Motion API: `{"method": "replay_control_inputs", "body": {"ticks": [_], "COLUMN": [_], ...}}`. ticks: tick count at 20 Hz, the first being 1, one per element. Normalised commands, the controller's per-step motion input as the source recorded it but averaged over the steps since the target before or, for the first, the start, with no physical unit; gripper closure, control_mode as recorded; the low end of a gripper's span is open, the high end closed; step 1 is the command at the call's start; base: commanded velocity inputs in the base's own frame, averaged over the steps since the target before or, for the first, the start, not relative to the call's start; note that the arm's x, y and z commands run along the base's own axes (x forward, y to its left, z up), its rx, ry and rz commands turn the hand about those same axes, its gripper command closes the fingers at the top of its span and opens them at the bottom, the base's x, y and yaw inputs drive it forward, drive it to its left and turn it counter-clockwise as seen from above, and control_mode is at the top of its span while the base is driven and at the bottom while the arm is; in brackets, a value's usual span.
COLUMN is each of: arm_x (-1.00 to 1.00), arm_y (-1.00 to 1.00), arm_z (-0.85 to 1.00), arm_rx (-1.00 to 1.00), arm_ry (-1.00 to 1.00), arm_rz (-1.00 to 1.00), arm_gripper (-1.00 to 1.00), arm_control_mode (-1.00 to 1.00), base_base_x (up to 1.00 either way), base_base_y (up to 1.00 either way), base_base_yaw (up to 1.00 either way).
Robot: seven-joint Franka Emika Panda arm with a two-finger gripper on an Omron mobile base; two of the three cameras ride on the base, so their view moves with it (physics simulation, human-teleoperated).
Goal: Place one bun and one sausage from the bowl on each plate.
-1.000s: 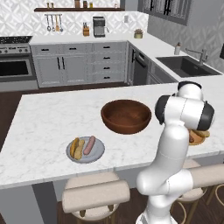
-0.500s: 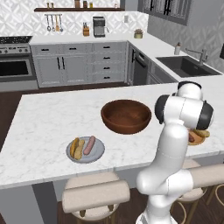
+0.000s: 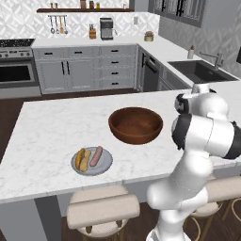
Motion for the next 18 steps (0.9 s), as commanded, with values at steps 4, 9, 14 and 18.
{"method": "replay_control_inputs", "body": {"ticks": [4,9,14,18], "arm_x": [-0.30,-0.53,-1.00,-0.87], "arm_y": [1.00,1.00,1.00,0.85], "arm_z": [0.98,1.00,0.68,0.11], "arm_rx": [-0.16,-0.02,0.05,-0.01], "arm_ry": [-0.21,-0.08,-0.12,-0.22], "arm_rz": [0.10,0.02,0.01,0.10], "arm_gripper": [-1.00,-1.00,-1.00,-1.00], "arm_control_mode": [-1.00,-1.00,-1.00,-1.00], "base_base_x": [0.00,0.00,0.00,0.00], "base_base_y": [0.00,0.00,0.00,0.00], "base_base_yaw": [0.00,0.00,0.00,0.00]}}
